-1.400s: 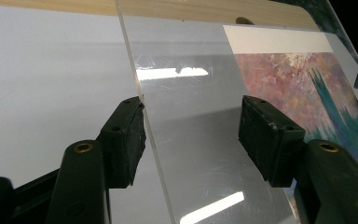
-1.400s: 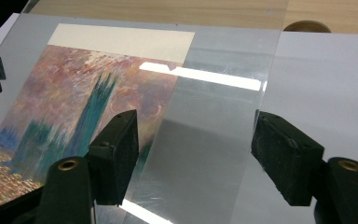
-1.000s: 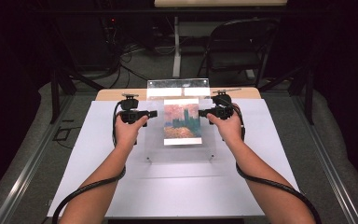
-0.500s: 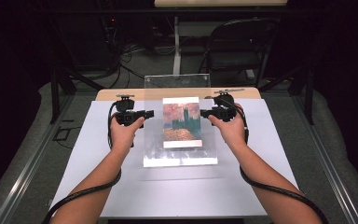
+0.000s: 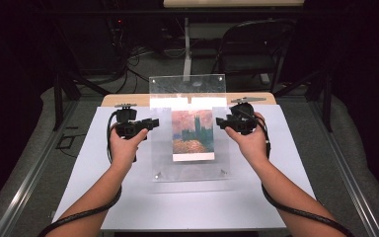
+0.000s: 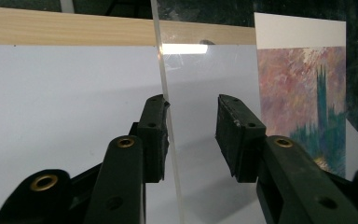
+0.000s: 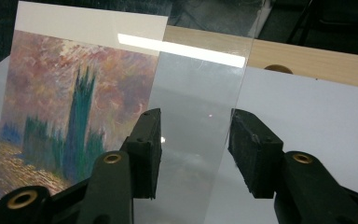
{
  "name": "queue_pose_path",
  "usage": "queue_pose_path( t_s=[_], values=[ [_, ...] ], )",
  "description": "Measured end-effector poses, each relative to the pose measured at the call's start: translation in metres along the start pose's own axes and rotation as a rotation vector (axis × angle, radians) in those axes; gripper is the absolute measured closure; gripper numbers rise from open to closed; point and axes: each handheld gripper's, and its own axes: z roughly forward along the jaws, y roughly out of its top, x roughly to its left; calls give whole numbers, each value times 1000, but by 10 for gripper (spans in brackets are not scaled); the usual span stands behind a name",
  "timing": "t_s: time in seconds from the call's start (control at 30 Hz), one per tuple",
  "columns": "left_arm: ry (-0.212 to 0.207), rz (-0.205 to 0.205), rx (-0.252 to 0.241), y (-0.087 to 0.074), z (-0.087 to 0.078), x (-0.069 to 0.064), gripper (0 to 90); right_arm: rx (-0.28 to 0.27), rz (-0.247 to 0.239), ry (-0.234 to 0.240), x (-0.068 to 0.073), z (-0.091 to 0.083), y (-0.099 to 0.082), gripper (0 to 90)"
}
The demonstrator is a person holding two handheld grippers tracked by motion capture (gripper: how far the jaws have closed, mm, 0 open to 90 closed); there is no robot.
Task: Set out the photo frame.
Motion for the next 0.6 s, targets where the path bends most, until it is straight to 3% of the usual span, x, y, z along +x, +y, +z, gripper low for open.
queue_pose_path(
  t_s=[0.2, 0.33, 0.53, 0.6],
  values=[
    [-19, 58, -34, -13, -25, -10, 684, -57, -55, -3, 10, -27, -12, 584],
    [-20, 92, -70, -26, -40, -20, 696, -100, -66, 11, 16, -44, -22, 599],
    [-62, 105, -118, -46, -59, -28, 697, -169, -73, 26, 25, -68, -42, 611],
    [-61, 127, -120, -51, -64, -31, 696, -184, -84, 31, 29, -76, -49, 611]
  ],
)
